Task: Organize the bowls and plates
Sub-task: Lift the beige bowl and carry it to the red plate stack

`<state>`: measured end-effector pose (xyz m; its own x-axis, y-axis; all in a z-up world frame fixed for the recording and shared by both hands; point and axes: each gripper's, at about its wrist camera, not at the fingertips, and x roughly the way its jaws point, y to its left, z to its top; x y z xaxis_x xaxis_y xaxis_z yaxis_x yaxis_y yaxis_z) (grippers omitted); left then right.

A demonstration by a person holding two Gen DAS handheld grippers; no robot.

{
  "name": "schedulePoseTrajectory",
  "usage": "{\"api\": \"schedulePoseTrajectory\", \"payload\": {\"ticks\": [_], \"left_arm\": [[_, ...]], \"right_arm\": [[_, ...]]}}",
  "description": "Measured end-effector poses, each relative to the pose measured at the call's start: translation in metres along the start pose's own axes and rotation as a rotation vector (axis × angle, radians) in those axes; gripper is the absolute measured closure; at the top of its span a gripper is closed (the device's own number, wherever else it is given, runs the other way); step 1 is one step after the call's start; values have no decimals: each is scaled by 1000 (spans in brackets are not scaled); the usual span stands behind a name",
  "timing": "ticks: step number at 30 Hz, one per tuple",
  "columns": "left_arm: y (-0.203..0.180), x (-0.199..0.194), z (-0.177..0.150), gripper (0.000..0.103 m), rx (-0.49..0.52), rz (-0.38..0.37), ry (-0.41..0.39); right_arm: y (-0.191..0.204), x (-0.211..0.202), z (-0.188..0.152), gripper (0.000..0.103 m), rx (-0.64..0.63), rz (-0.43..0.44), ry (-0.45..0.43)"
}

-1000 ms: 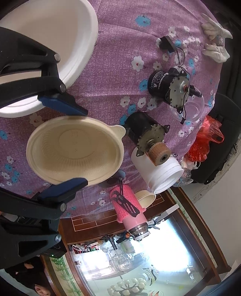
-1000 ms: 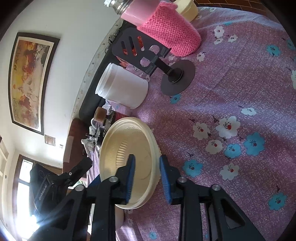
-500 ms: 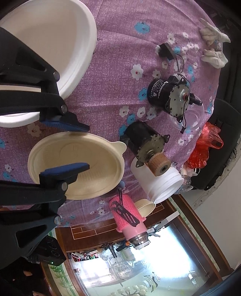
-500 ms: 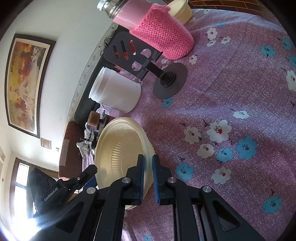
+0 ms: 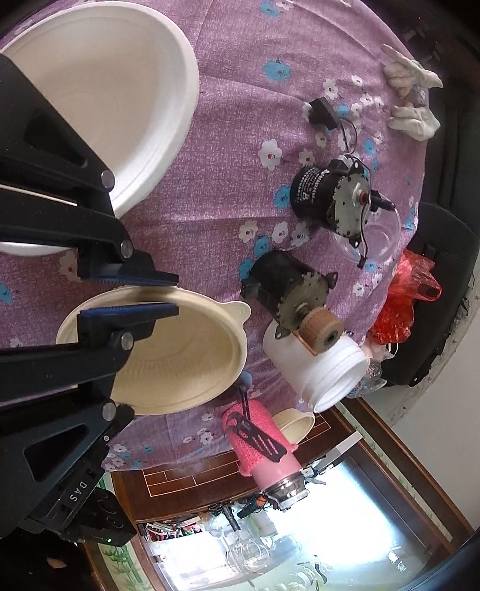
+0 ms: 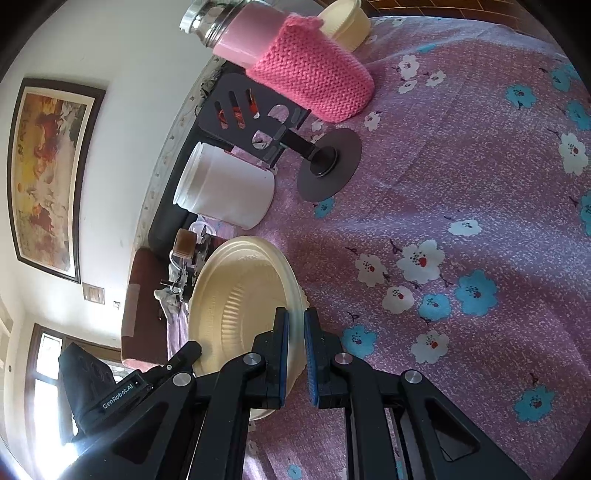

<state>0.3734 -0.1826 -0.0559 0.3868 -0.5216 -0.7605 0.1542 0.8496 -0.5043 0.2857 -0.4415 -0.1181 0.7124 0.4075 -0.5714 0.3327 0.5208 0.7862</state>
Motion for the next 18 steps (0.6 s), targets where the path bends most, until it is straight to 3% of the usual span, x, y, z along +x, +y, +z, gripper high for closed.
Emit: {"api": "schedulePoseTrajectory", "payload": {"ticks": [12,18], "left_arm": [[-27,-29,-27,95,39,-31,-17],[-38,-65,-62,95,82,-5,-31]], "right_arm": [[3,-52,-9,94,-14,13,-34],[4,-87,-31,94,-25,41,-39]]}}
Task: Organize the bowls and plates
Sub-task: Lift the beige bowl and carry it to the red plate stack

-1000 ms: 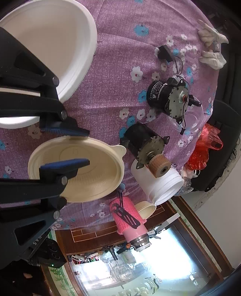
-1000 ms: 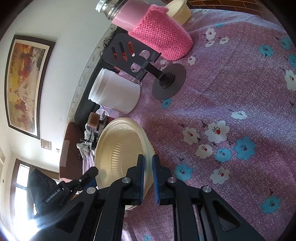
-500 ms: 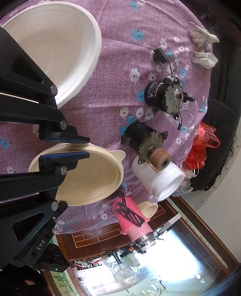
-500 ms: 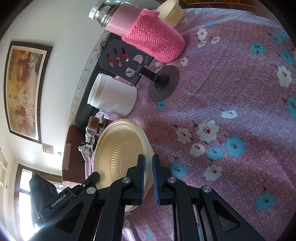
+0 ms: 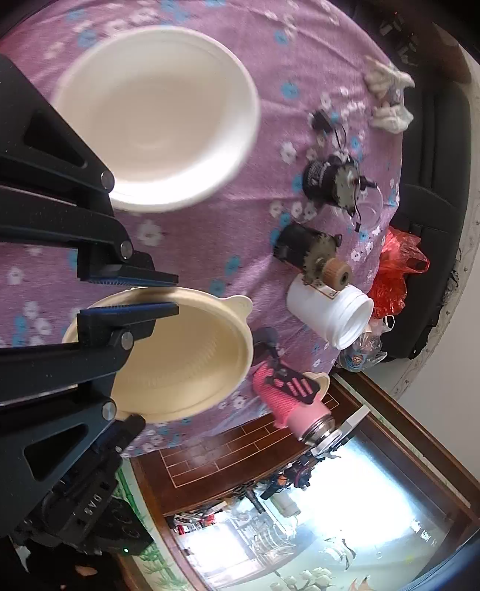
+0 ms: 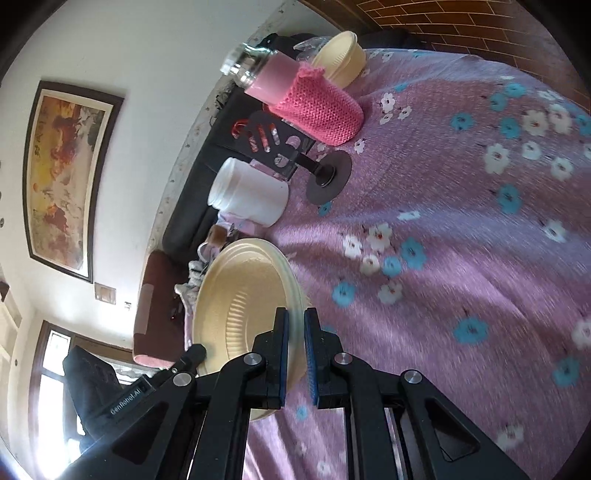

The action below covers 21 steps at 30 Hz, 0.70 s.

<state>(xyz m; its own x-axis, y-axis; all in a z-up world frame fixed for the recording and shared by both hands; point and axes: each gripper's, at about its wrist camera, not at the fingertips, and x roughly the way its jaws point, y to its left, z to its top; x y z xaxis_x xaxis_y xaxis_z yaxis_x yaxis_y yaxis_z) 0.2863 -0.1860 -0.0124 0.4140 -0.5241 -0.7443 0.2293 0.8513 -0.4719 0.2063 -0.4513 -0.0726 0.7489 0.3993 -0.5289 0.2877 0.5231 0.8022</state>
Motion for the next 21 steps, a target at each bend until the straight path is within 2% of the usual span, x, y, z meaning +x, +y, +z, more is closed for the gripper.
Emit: {"api": "schedulePoseTrajectory", "payload": {"ticks": [10,14,21], "left_arm": [[19,-96,-59,95,-8,61,-89],[42,-140,-86,94,-32,93,-128],[96,-232,-136,93,-102,203,-223]], "right_arm": [[37,-45,-71,94,-104,49,31],[57,-52,-110,94,-155,85,72],[112,-42,-185,93,-269,171,179]]}}
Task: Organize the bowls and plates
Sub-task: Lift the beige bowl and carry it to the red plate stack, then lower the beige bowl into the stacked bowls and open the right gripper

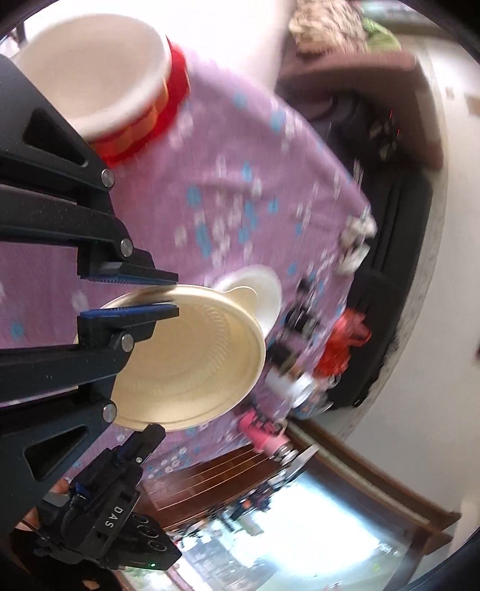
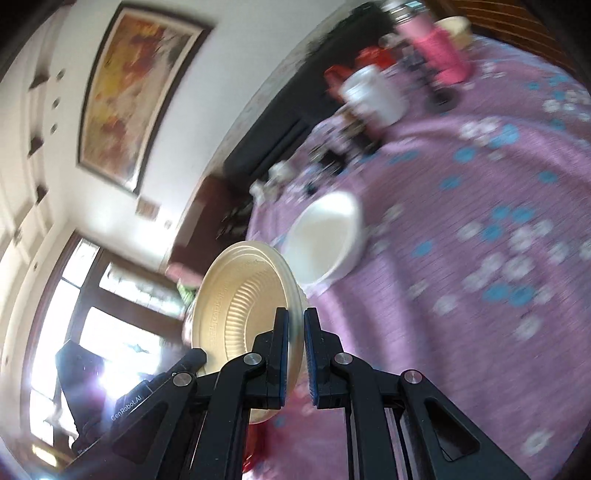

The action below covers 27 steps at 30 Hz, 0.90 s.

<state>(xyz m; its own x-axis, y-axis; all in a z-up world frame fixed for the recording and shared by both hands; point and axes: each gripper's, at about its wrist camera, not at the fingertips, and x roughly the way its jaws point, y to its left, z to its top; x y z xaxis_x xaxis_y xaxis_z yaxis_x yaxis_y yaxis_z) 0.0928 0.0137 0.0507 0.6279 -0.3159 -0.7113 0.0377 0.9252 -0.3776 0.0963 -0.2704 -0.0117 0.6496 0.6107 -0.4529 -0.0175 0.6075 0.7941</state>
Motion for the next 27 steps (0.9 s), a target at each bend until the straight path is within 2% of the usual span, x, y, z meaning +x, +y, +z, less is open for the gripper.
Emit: {"api": "schedulePoseTrajectory", "payload": {"ticks": [6,11,18,27], "left_arm": [[62,-79,-20,92,-41,121,-82],[106,-118,-37,91,-86,201,-113],[158,-124,-53,91,-160,233,-85],[191,-111,-75,91,-204,227,-21]], "right_arm": [[69,36,-45,93,-109,86,103],[111,73,-83,93,-187,112,199],[140,120,-123,93,-253,91,292],[137,147,-142,93,-284,39,343]]}}
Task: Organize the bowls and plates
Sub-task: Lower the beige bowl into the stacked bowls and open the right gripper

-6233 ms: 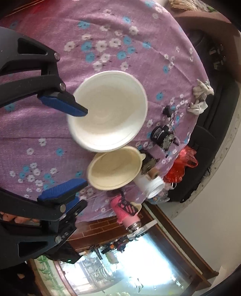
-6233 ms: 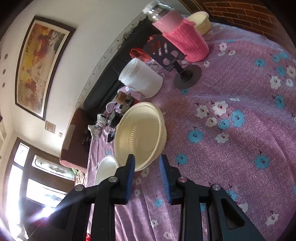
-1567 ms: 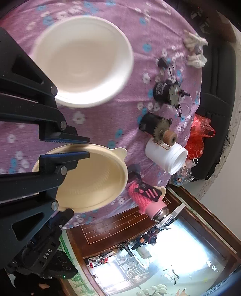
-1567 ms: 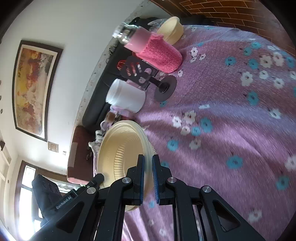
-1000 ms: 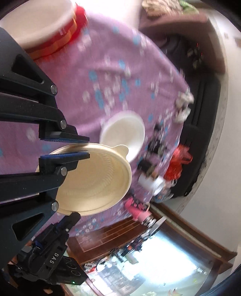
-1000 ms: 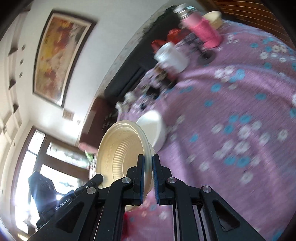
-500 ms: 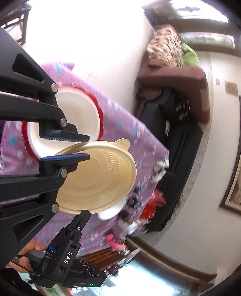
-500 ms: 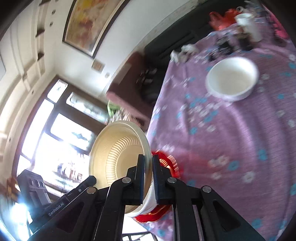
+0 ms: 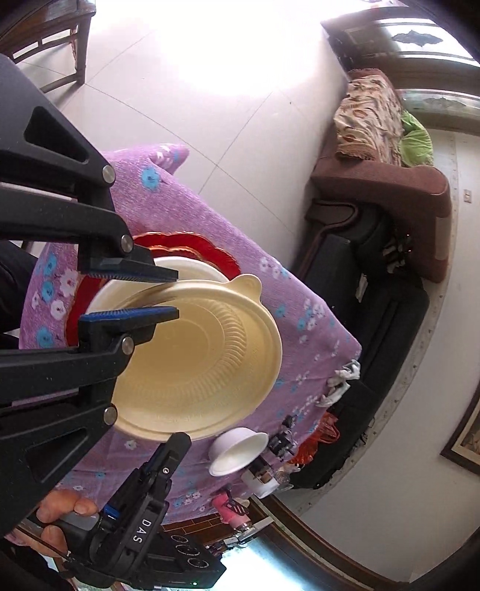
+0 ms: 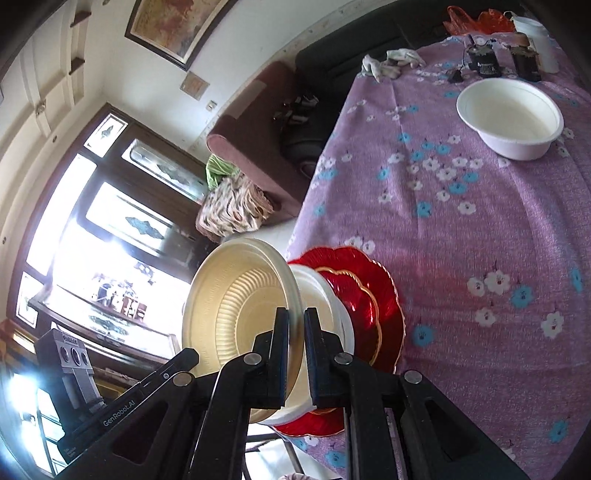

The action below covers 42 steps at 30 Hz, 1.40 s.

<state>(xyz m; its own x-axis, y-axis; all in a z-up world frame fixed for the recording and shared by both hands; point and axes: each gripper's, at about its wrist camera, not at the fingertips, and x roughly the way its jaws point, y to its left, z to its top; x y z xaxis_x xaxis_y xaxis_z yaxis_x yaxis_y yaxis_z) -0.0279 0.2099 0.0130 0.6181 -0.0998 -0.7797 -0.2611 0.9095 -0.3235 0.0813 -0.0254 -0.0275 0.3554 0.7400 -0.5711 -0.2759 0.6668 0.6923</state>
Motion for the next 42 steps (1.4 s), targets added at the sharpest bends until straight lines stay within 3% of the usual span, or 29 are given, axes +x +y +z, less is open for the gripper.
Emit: {"api": "schedulePoseTrajectory", "payload": {"ticks": [29,42], "left_arm": [[11,17,-6,88,-2,-21,91],[14,-1,0,84,-5,10,26]], "right_arm": [[-13,23,-5,93,1,-42,49],[-7,25,-5,91,-23,-60,64]]}}
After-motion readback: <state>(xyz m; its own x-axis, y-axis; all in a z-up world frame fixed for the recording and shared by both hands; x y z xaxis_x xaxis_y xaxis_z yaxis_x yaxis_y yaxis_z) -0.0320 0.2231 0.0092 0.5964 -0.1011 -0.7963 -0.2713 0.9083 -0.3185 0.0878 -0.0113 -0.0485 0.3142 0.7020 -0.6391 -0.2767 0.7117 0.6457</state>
